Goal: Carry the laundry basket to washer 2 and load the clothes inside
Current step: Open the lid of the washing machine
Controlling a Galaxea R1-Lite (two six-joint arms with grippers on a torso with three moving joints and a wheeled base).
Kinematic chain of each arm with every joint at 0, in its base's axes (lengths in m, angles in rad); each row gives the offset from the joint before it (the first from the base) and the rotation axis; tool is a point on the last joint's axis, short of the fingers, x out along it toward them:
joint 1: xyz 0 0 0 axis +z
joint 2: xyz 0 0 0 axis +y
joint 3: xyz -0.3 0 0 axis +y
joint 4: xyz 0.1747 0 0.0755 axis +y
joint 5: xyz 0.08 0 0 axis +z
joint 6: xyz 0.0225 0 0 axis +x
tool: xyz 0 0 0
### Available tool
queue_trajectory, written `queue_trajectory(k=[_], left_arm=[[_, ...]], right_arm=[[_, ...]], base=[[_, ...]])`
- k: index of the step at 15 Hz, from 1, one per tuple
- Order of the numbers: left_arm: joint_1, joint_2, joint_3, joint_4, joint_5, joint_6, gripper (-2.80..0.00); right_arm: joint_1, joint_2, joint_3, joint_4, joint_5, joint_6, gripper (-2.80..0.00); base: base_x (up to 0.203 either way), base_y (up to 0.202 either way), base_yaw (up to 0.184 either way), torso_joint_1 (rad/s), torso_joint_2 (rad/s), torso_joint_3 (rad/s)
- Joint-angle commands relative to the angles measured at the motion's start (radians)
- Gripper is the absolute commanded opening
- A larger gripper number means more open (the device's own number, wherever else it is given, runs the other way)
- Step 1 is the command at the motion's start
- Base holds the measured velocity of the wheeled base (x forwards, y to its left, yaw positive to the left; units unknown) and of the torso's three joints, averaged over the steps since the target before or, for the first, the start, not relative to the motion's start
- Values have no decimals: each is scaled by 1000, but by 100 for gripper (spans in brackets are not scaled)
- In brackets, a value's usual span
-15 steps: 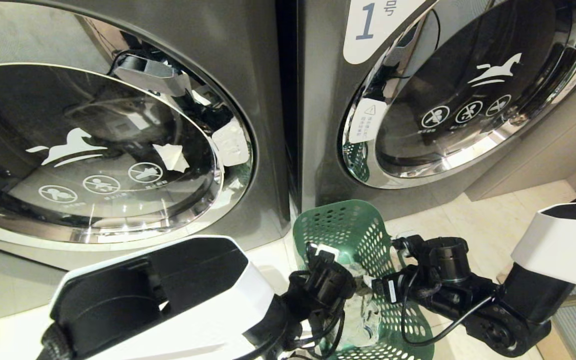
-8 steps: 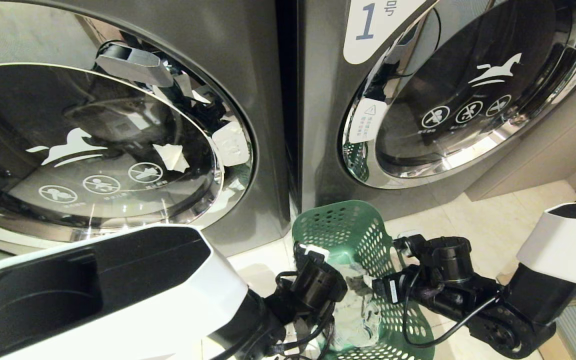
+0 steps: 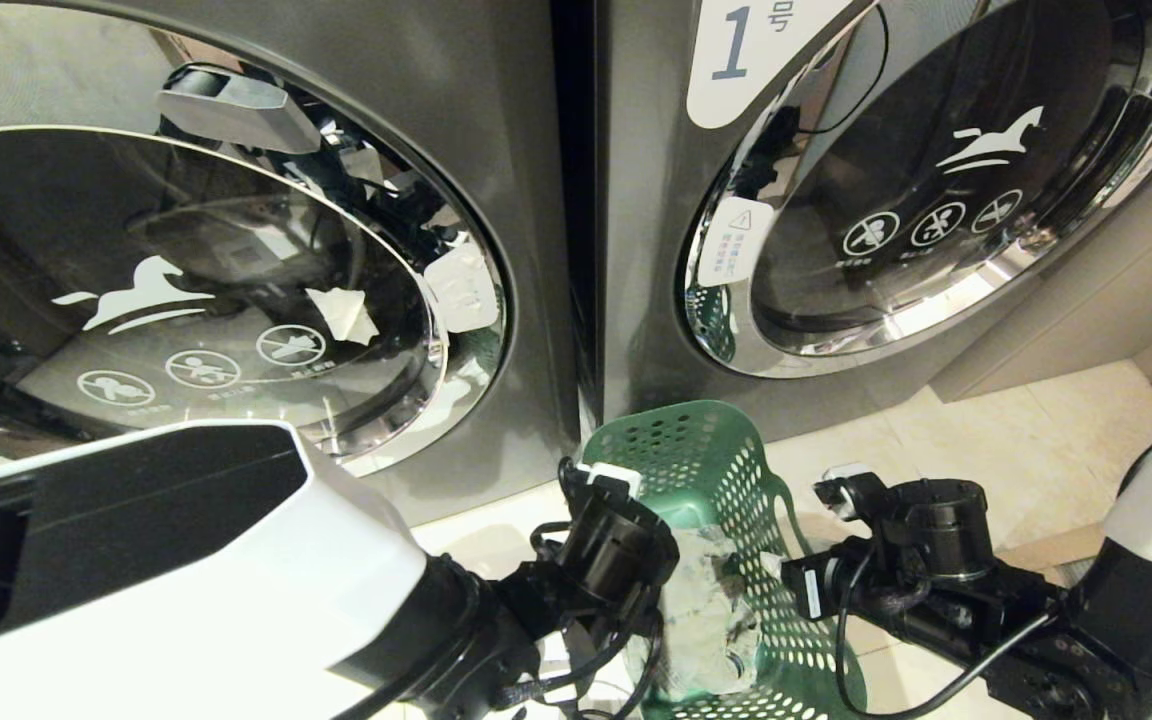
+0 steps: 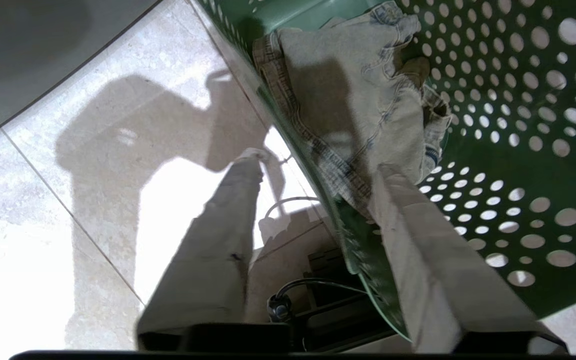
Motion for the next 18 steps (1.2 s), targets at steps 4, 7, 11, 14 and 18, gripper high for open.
queue_trajectory(k=[4,7,11,14,18], left_arm=[[10,-151,42,16,6,-5,-280],[84,-333,116,37,27,-6,-280],[277,-638,348,45,40,-6,-280],[445,-868,573,48,15,-8,-280],[807,-1113,795,60,-83,8,-280]], right_arm=[[11,-161,83,-13,2,5,-280],[8,-300,183,-11,-27,12,-280],[4,-458,323,-10,-83,19,-280],[0,-574,442,-2,-123,5,-280],[-111,-822,448,182,-166,28,-280]], base=[[0,0,0,0,0,0],[0,0,0,0,0,0],[0,0,0,0,0,0],[0,0,0,0,0,0],[0,0,0,0,0,0]])
